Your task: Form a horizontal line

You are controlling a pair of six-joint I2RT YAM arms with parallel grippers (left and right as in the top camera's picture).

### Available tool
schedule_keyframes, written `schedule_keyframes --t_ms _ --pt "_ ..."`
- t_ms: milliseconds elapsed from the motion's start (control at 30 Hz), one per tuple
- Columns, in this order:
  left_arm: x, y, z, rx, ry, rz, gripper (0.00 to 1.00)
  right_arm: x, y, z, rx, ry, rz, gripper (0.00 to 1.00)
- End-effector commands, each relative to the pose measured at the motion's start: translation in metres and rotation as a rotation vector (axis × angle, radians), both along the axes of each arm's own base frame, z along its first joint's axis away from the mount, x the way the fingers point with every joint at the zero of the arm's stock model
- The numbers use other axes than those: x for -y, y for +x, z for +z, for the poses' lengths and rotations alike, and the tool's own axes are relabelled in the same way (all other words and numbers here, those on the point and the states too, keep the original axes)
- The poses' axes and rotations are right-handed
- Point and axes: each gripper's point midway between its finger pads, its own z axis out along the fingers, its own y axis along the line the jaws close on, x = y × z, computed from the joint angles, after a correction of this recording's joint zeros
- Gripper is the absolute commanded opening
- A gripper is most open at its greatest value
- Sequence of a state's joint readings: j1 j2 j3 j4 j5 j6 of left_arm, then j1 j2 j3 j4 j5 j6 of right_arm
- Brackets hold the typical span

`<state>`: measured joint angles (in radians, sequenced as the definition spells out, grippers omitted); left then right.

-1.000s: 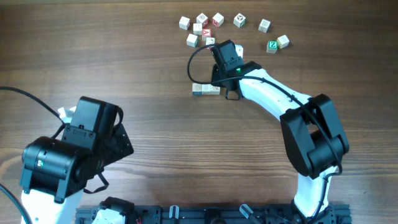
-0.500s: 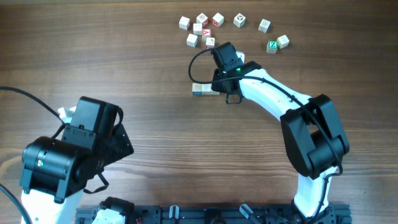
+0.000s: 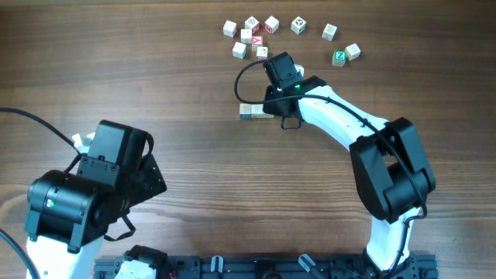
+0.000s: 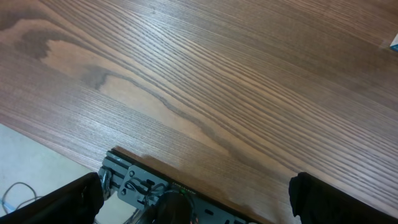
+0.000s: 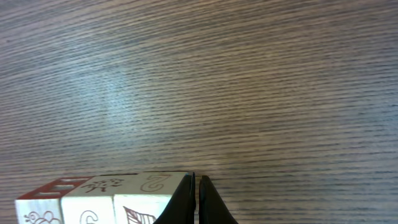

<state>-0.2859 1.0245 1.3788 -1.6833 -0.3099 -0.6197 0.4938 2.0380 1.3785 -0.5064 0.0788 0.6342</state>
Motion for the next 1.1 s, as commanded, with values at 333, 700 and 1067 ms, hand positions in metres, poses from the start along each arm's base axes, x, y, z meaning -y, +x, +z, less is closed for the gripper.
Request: schedule_keyframes --t_ms 333,700,1067 --pt "-0.003 0.001 0.0 0.002 0.012 0.024 1.0 -0.011 0.009 0.022 0.05 0.049 0.019 0.05" --pt "-0.003 0.001 0.0 0.003 0.012 0.024 1.0 0.004 0.01 0.021 0.058 -0.015 -0.043 0.05" --pt "-0.003 0.001 0.0 0.003 0.012 0.025 1.0 0.056 -0.011 0.127 0.211 -0.124 -0.18 0.05"
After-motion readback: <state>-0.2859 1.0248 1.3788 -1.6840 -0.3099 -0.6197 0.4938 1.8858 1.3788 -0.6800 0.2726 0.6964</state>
